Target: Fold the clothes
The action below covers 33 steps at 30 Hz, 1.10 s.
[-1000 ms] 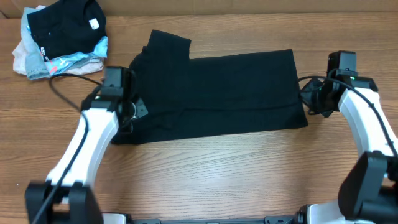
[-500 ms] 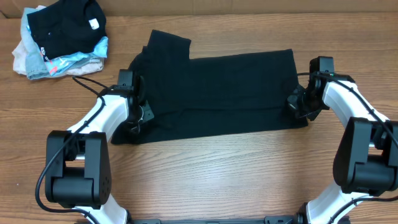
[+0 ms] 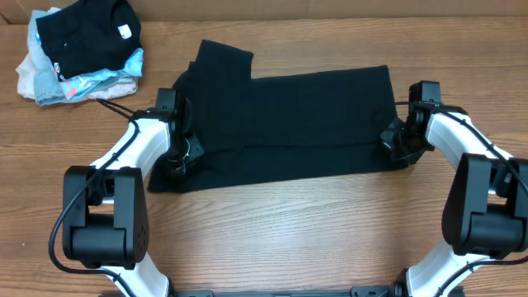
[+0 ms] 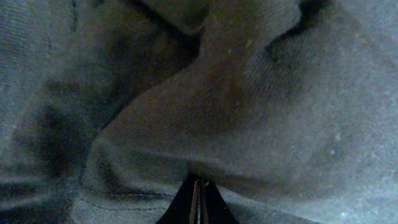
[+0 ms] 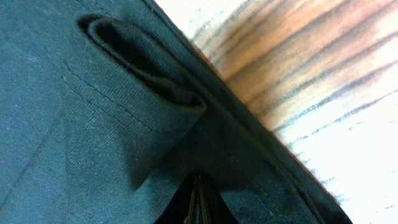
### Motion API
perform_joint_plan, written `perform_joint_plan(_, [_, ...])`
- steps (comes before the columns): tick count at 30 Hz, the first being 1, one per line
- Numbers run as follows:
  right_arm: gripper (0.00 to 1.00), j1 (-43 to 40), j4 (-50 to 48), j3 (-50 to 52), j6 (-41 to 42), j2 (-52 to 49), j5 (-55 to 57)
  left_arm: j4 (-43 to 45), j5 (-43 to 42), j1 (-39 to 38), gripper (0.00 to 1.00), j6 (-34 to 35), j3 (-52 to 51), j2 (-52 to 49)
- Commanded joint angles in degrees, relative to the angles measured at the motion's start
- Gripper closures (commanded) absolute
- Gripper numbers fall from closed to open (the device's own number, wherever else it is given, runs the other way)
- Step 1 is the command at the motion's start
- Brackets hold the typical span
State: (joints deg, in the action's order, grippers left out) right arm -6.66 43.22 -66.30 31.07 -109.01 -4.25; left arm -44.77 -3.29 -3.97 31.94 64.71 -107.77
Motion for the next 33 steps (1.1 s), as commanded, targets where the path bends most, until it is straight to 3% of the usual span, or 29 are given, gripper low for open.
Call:
perform_joint_plan(1, [0.96, 0.3, 3.3, 3.3, 0.7, -2.6, 1.6, -4.3, -0.9, 0.2, 0.96, 2.1, -4.2, -5.0])
perform_joint_plan(12, [0.96, 0.2, 10.8, 3.2, 0.8, 0.9, 4.4, -13.7, -0.7, 0.0, 0.96, 4.3, -4.2, 1.3])
perform_joint_plan(20, [0.96, 0.2, 19.6, 2.3, 5.2, 10.9, 12.2, -18.1, 2.8, 0.0, 0.96, 6.0, -4.2, 19.4])
perform_joint_plan(26, [0.95, 0.2, 21.9, -1.3, 2.9, 19.6, 12.1, -14.2, 5.6, 0.0, 0.95, 3.8, -4.2, 32.4])
perform_joint_plan(30, [0.55, 0.2, 20.5, -3.9, 1.7, 21.3, 11.8, -7.6, 5.2, 0.0, 0.71, -0.2, -4.2, 35.3])
perform_joint_plan(33, [0.42, 0.2, 17.0, -5.7, -0.4, 21.3, 7.9, 0.5, 2.3, 0.0, 0.49, -5.2, -4.2, 34.5])
